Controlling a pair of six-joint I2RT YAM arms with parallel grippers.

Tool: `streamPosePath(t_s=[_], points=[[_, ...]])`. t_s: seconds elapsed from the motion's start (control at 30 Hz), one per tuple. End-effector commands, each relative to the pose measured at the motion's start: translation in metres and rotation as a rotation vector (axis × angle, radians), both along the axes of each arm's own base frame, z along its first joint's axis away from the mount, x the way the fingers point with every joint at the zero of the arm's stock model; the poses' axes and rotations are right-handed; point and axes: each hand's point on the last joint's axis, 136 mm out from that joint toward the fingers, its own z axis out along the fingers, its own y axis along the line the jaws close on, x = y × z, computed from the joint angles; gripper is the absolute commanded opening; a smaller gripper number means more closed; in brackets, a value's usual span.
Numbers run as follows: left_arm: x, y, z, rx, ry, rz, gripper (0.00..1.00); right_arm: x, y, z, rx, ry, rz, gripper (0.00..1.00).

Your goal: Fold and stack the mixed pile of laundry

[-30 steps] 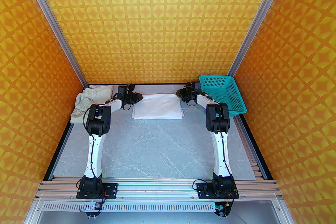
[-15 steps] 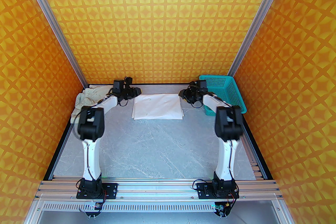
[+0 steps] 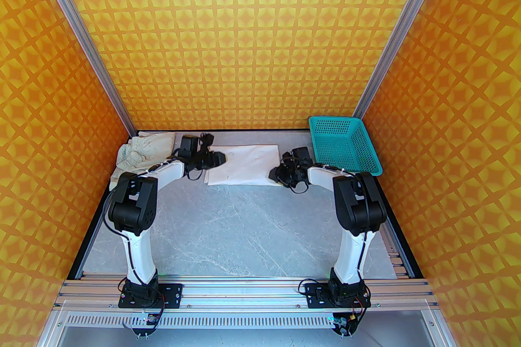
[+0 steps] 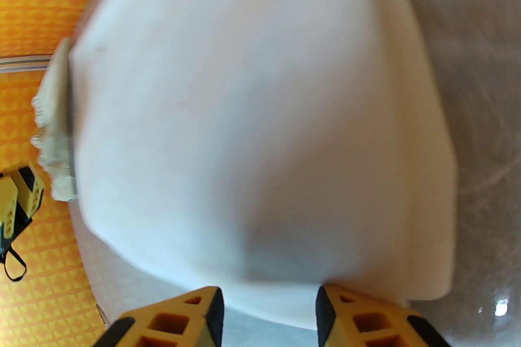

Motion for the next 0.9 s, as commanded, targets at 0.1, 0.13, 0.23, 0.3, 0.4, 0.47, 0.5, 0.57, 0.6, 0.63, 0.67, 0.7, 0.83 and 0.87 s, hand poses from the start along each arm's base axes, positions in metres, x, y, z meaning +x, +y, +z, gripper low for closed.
streamPosePath(t_s=[0.1, 0.13, 0.23, 0.3, 0.4, 0.47, 0.5, 0.57, 0.6, 0.63, 0.67, 0.7, 0.83, 0.87], points=[[-0.008, 0.007, -0.025, 0.033, 0.039, 0.016, 0.34, -0.008, -0.022, -0.031, -0.130, 0.068, -0.033, 0.42], [-0.009, 0.008, -0.026, 0.035, 0.042, 0.017, 0.34, -0.009, -0.024, -0.029, -0.145, 0.069, -0.034, 0.42], [-0.013, 0.010, -0.021, 0.042, 0.034, 0.020, 0.34, -0.012, -0.030, -0.018, -0.185, 0.049, -0.028, 0.42], [-0.015, 0.013, -0.013, 0.051, 0.020, 0.025, 0.35, -0.014, -0.036, -0.006, -0.222, 0.033, -0.020, 0.42], [-0.019, 0.021, 0.001, 0.070, -0.002, 0.039, 0.35, -0.016, -0.041, 0.025, -0.258, -0.030, -0.001, 0.45], [-0.025, 0.031, 0.009, 0.087, -0.001, 0.060, 0.36, -0.017, -0.040, 0.050, -0.261, -0.098, 0.022, 0.49], [-0.028, 0.035, 0.011, 0.095, 0.002, 0.073, 0.37, -0.018, -0.038, 0.059, -0.262, -0.128, 0.035, 0.51], [-0.036, 0.049, 0.014, 0.108, 0.007, 0.104, 0.38, -0.021, -0.031, 0.080, -0.286, -0.201, 0.081, 0.53], [-0.040, 0.054, 0.016, 0.112, 0.005, 0.116, 0.39, -0.023, -0.024, 0.087, -0.304, -0.232, 0.114, 0.53], [-0.044, 0.061, 0.017, 0.116, 0.010, 0.131, 0.39, -0.024, -0.016, 0.095, -0.331, -0.273, 0.154, 0.54], [-0.048, 0.070, 0.017, 0.119, 0.015, 0.153, 0.40, -0.026, -0.005, 0.102, -0.361, -0.317, 0.200, 0.55], [-0.051, 0.077, 0.017, 0.122, 0.021, 0.169, 0.40, -0.027, 0.006, 0.106, -0.387, -0.350, 0.245, 0.56], [-0.064, 0.109, 0.009, 0.130, 0.066, 0.238, 0.41, -0.031, 0.065, 0.117, -0.495, -0.533, 0.454, 0.63], [-0.066, 0.118, 0.006, 0.132, 0.078, 0.257, 0.42, -0.031, 0.084, 0.119, -0.506, -0.590, 0.511, 0.64]])
